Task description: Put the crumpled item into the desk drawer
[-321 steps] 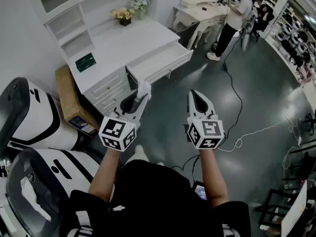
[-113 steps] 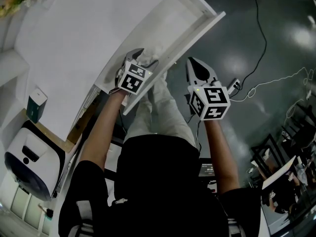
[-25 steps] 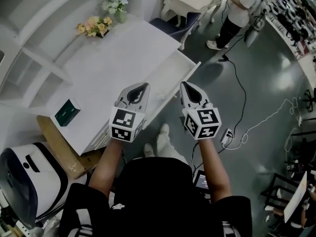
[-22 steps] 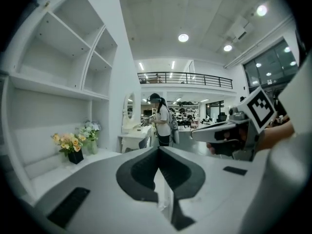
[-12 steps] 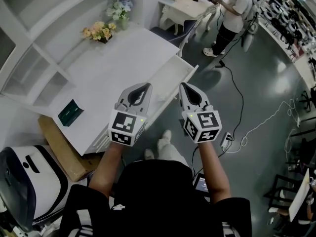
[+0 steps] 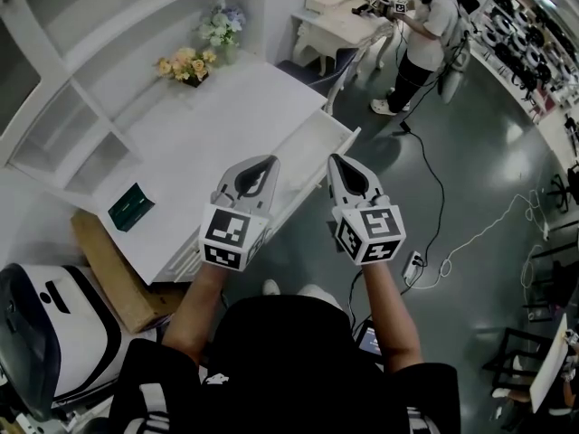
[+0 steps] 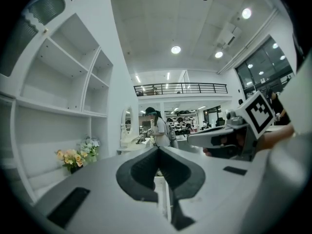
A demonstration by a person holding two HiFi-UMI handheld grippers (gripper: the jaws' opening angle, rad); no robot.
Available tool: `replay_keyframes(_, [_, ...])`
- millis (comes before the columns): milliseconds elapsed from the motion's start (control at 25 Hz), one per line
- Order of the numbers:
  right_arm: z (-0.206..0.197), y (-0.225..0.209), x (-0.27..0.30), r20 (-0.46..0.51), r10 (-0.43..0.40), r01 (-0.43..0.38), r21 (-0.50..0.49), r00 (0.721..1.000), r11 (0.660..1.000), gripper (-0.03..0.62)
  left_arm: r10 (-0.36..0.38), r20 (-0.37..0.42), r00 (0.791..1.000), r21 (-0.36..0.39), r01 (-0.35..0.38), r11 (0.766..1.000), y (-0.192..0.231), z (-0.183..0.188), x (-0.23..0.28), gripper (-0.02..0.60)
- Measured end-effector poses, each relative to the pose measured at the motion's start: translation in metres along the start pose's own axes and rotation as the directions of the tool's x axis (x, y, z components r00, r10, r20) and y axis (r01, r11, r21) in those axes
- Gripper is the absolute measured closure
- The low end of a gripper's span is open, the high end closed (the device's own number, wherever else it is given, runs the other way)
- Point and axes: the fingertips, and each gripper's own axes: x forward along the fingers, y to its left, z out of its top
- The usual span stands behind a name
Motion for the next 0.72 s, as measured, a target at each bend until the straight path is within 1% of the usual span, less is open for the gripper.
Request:
replay_keyframes(320, [0.016,-0.012,-0.03,0.013,0.019,-0.019,-0.01,1.0,1.0,0.599,0.019,0.027,0.999,0.004,-0.02,1.0,-0.03,0.025,-0.004,0.575])
replay_keyframes(720, [0.025,-0.025,-0.082,0.023,0.048,-0.047,-0.021,0.999,0.999,0.599,0.05,0.051,0.997,0.005,-0.05,0.999,-0.084,0.044,-0.018,0.575])
